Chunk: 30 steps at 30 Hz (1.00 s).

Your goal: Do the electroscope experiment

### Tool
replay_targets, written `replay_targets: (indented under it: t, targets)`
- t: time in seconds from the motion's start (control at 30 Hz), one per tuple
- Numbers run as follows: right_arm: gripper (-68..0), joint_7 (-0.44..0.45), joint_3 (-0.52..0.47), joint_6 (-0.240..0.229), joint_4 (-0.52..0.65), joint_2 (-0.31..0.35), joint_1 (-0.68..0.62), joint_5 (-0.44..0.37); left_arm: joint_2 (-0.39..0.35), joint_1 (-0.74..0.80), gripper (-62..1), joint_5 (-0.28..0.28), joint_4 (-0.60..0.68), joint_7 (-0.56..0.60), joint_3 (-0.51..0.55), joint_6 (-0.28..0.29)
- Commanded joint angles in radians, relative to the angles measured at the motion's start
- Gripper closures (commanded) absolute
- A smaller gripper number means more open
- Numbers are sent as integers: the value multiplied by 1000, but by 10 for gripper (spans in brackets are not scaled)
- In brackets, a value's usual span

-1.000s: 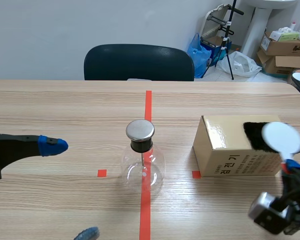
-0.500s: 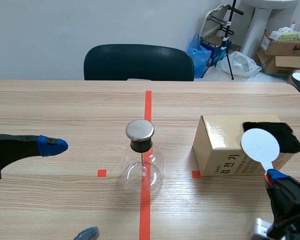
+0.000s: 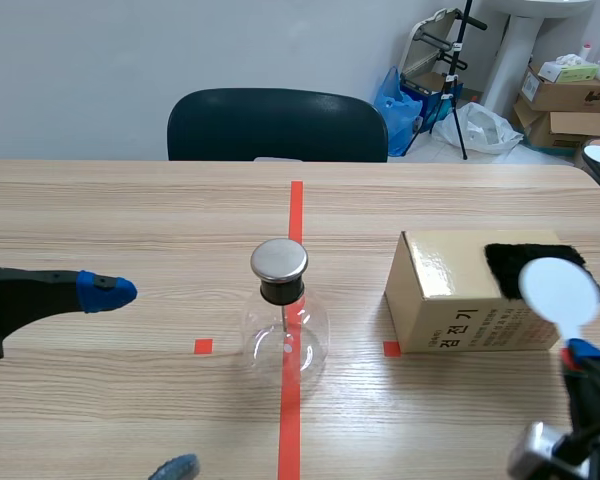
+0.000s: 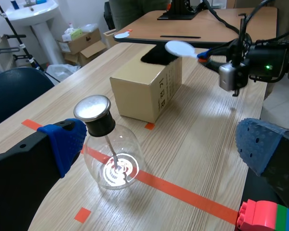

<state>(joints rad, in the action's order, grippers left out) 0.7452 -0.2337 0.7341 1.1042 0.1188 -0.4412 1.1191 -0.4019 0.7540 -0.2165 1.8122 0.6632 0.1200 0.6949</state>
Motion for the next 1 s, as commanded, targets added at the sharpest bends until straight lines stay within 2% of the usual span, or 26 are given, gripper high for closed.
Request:
replay_targets:
  t: [0.0, 0.07, 0.1, 0.13, 0.2, 0.23, 0.27, 0.37, 0.4, 0.43, 0.47, 0.5, 0.53, 0.6, 0.67, 0.7, 0.77, 0.8, 0.83, 0.87, 0.93, 0.97]
  targets:
    - [-11, -58, 10, 49, 10, -9, 15, -13, 2, 8, -623, 13, 5, 14, -7, 1]
    - [-11, -224, 9, 49, 10, -8, 14, -20, 2, 8, -623, 13, 5, 14, -7, 1]
    - [-11, -271, 8, 49, 10, -8, 14, -14, 2, 8, -623, 13, 5, 14, -7, 1]
    - [-11, -250, 8, 49, 10, -8, 18, 2, 2, 8, -623, 12, 5, 14, -7, 1]
    - [-11, -106, 14, 49, 10, -8, 29, 21, 2, 8, -623, 12, 5, 14, -7, 1]
    - [-11, -61, 21, 49, 10, -8, 36, 21, 2, 8, -623, 12, 5, 13, -7, 1]
    - [-11, -80, 26, 49, 10, -8, 37, 19, 2, 8, -623, 12, 5, 13, -7, 1]
    - [-11, -299, 23, 49, 16, -4, 37, 16, 2, 7, -623, 11, 5, 14, -7, 1]
    - [-11, -322, 24, 44, 16, -2, 37, 19, 2, 7, -623, 10, 5, 14, -7, 1]
    - [-11, -294, 24, 23, 16, 3, 40, 29, 2, 7, -623, 10, 5, 13, -7, 1]
    - [-11, -232, 27, 13, 16, 4, 46, 34, 2, 8, -623, 10, 5, 13, -7, 1]
    - [-11, -172, 31, 13, 16, 3, 55, 32, 2, 8, -623, 10, 5, 13, -7, 1]
    - [-11, -159, 38, 14, 16, 3, 57, 32, 2, 8, -623, 10, 5, 11, -7, 1]
    - [-11, -265, 44, 48, 17, 3, 58, 20, 2, 8, -623, 10, 5, -5, -7, 1]
    - [-11, -396, 44, 47, 17, 3, 54, 21, 2, 8, -623, 10, 5, -21, -7, 1]
    - [-10, -386, 44, 31, 17, 3, 54, 25, 2, 8, -623, 10, 5, -25, -7, 1]
    - [-11, -238, 51, 8, 17, 3, 56, 34, 2, 8, -623, 10, 5, -24, -7, 1]
    - [-11, -181, 59, 10, 17, 3, 56, 32, 2, 8, -623, 10, 5, -25, -7, 1]
    - [-11, -176, 66, 24, 23, 1, 56, 32, 2, 8, -623, 10, 5, -25, -7, 1]
    - [-11, -221, 69, 49, 29, -3, 52, 25, 2, 8, -623, 10, 5, -26, -7, 1]
    - [-11, -371, 69, 49, 35, -10, 40, 17, 2, 7, -623, 10, 5, -25, -7, 1]
    - [-11, -404, 69, 49, 35, -11, 39, 18, 2, 7, -623, 10, 5, -25, -7, 1]
